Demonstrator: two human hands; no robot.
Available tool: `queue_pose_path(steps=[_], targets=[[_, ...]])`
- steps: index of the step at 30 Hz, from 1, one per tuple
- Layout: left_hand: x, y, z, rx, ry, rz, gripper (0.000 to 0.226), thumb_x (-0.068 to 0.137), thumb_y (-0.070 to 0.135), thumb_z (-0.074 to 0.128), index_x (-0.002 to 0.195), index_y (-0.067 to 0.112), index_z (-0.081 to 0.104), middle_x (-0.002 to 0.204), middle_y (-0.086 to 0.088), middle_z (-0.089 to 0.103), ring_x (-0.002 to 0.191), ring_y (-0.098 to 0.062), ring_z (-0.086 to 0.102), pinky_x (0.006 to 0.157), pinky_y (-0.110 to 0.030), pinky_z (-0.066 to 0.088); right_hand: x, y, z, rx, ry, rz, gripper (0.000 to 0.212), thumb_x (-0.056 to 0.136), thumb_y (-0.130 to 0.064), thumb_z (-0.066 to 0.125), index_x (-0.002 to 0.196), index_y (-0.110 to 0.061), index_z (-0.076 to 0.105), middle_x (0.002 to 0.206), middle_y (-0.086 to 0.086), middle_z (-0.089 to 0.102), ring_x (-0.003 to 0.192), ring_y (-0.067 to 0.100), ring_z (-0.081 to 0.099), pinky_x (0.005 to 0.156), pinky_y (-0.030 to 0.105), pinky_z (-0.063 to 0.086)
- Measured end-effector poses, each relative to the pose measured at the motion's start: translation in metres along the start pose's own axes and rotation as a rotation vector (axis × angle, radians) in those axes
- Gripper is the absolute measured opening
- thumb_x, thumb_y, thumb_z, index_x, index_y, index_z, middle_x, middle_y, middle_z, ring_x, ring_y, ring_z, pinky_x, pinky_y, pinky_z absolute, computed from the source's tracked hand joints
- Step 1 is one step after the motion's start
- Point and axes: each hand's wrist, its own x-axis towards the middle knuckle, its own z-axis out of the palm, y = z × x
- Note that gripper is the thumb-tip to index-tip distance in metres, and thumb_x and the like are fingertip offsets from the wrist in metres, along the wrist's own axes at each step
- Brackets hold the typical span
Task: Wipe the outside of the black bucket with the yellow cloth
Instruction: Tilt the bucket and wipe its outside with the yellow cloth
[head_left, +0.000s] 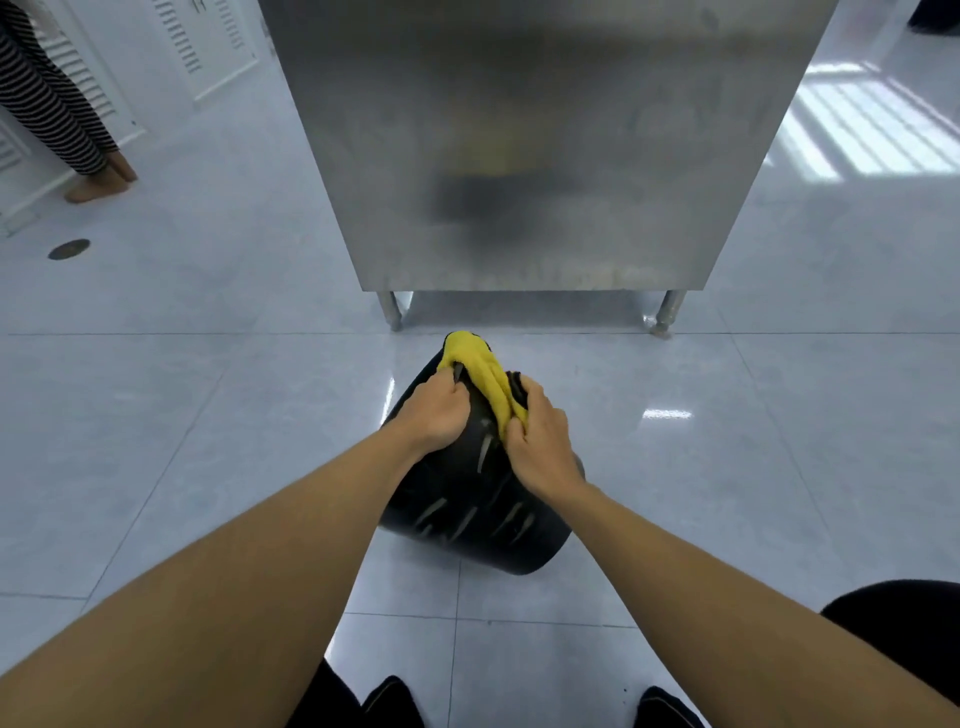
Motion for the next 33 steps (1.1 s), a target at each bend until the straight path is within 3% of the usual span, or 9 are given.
queue_pose_path(steps=[4,7,9,15,19,23,25,28,33], targets=[[0.001,-0.007,0.000,0.028,-0.007,-0.016,0.022,0.100,0.024,0.030,0.101,0.010,0.047,0.108,-0.017,0.060,0.085,-0.026,0.053,0.074,-0.038,0.042,0.004,-0.002,0.001,0.024,0.134,0.081,0.049,0.090,-0.007,0.050,0.136,-0.013,0.036,0.144,0.007,0.033,0.129,0.028,0.037,0.098,0.034,0.038],[0.002,-0.008,0.000,0.024,-0.008,0.000,0.031,0.099,0.025,0.031,0.118,0.007,0.049,0.110,-0.014,0.061,0.092,-0.027,0.058,0.078,-0.039,0.046,0.007,-0.009,0.003,0.054,0.127,-0.131,0.073,0.089,0.002,0.048,0.153,-0.018,0.019,0.161,0.003,0.016,0.141,0.020,0.021,0.111,0.035,0.028],[0.002,-0.008,0.001,0.018,-0.014,0.001,0.026,0.099,0.024,0.031,0.111,0.009,0.050,0.105,-0.013,0.061,0.087,-0.025,0.056,0.074,-0.037,0.044,0.007,-0.011,0.003,0.006,0.021,-0.178,0.068,0.095,-0.003,0.041,0.155,-0.027,0.022,0.158,-0.005,0.028,0.135,0.017,0.025,0.106,0.040,0.038],[0.005,-0.010,0.001,0.019,0.013,-0.001,0.026,0.099,0.026,0.031,0.104,0.008,0.051,0.097,-0.010,0.058,0.090,-0.030,0.057,0.080,-0.043,0.046,0.007,0.011,0.004,-0.049,0.026,-0.154,0.044,0.098,-0.025,0.043,0.141,-0.026,0.054,0.114,-0.002,0.050,0.108,0.016,0.042,0.089,0.031,0.043],[0.003,-0.013,-0.001,0.014,0.008,-0.005,0.028,0.100,0.027,0.030,0.100,0.008,0.050,0.093,-0.013,0.060,0.081,-0.028,0.056,0.078,-0.045,0.049,0.004,0.023,0.002,-0.089,0.118,-0.192,0.014,0.092,-0.033,0.053,0.091,-0.024,0.064,0.079,-0.010,0.045,0.088,0.016,0.039,0.074,0.027,0.034],[0.001,-0.012,-0.002,0.017,-0.007,0.019,0.029,0.100,0.027,0.031,0.103,0.007,0.052,0.096,-0.013,0.061,0.086,-0.029,0.057,0.080,-0.045,0.049,0.008,0.017,-0.001,-0.033,0.129,-0.362,0.023,0.082,-0.034,0.067,0.099,-0.018,0.069,0.112,-0.008,0.058,0.114,0.012,0.041,0.094,0.012,0.032],[0.001,-0.010,-0.001,0.017,-0.009,0.026,0.029,0.100,0.026,0.031,0.103,0.007,0.052,0.096,-0.012,0.060,0.087,-0.029,0.057,0.080,-0.044,0.048,0.009,0.014,0.000,-0.011,0.058,-0.385,0.027,0.085,-0.033,0.065,0.108,-0.019,0.065,0.133,-0.007,0.055,0.126,0.010,0.043,0.106,0.019,0.033],[0.002,-0.009,-0.001,-0.008,-0.004,0.025,0.030,0.100,0.026,0.032,0.103,0.005,0.052,0.097,-0.014,0.060,0.086,-0.028,0.057,0.079,-0.043,0.047,0.002,0.017,0.003,0.052,0.005,-0.266,0.041,0.095,-0.040,0.056,0.132,-0.023,0.057,0.135,-0.006,0.058,0.122,0.012,0.052,0.105,0.034,0.044],[0.003,-0.004,0.010,-0.087,0.034,0.032,0.028,0.100,0.029,0.033,0.091,0.009,0.051,0.087,-0.007,0.058,0.076,-0.021,0.054,0.070,-0.038,0.045,-0.006,0.030,0.008,-0.003,0.115,-0.023,0.048,0.099,-0.047,0.045,0.144,-0.030,0.048,0.138,-0.003,0.052,0.127,0.020,0.047,0.099,0.031,0.029]])
